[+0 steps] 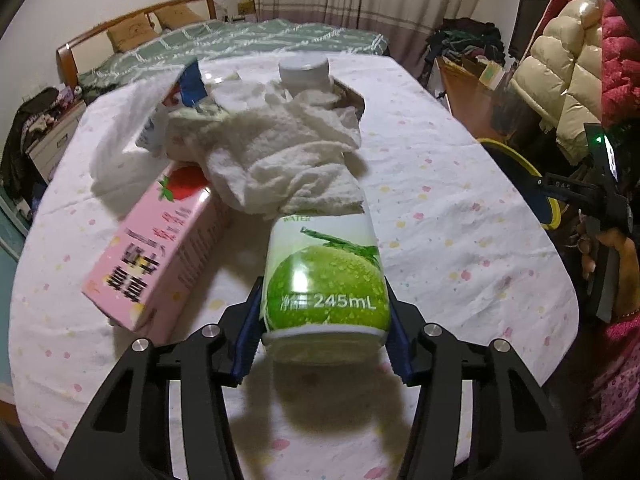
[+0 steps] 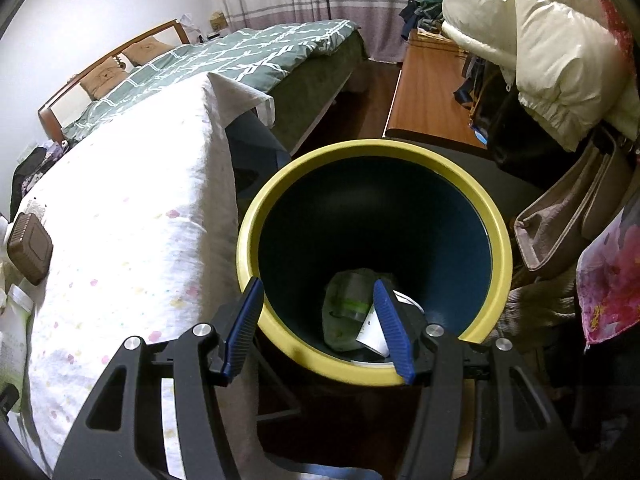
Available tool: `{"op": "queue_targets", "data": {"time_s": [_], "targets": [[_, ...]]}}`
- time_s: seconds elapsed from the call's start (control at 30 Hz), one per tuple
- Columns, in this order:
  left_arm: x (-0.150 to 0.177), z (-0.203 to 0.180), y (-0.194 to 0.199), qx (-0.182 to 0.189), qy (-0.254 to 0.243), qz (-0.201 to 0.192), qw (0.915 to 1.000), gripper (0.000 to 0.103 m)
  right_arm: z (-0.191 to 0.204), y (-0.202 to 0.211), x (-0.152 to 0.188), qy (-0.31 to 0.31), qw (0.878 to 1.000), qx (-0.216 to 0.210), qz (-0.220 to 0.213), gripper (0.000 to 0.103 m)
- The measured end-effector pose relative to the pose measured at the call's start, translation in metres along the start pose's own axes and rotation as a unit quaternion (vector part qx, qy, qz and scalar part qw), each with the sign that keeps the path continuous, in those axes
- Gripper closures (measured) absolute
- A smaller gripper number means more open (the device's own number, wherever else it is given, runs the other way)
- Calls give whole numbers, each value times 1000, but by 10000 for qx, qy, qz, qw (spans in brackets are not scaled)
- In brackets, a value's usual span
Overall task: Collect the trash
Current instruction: 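Grasp the green-labelled bottle with the left gripper and lift it, then carry the bottle over the bin and open the left gripper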
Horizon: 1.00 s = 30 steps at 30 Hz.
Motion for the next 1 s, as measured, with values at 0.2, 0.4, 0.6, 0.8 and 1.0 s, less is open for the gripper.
{"op": "queue_targets", "data": {"time_s": [0.2,0.4,0.6,0.8,1.0], "targets": [[-8,6,25,-186,-88,-530,9984,51,6,4,0,36,10000,-10,-37,48],[-18,13,55,-255,-120,-1093,9936,51,9,4,0,52,10000,-27,-38,48],[-25,16,72,-346,-115,-1355,9901,51,10,4,3,40,10000,-24,-37,48],[-28,19,86,-341,-139,-1457,9886,51,10,4,5,47,10000,-40,-27,48],[-28,16,97,-277,-188,-1558,9872,51,15,12,8,76,9999,-108,-98,48]]}}
Point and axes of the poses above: each gripper's, at about its wrist camera, not at the fingertips, and y roughly against the way its jaws point, z to its left, x to its underside, the point moved 1 cm from there along -y, roughly the way its jaws point, and after that the axes turned 15 degrees about -x, right-handed, at the moved point
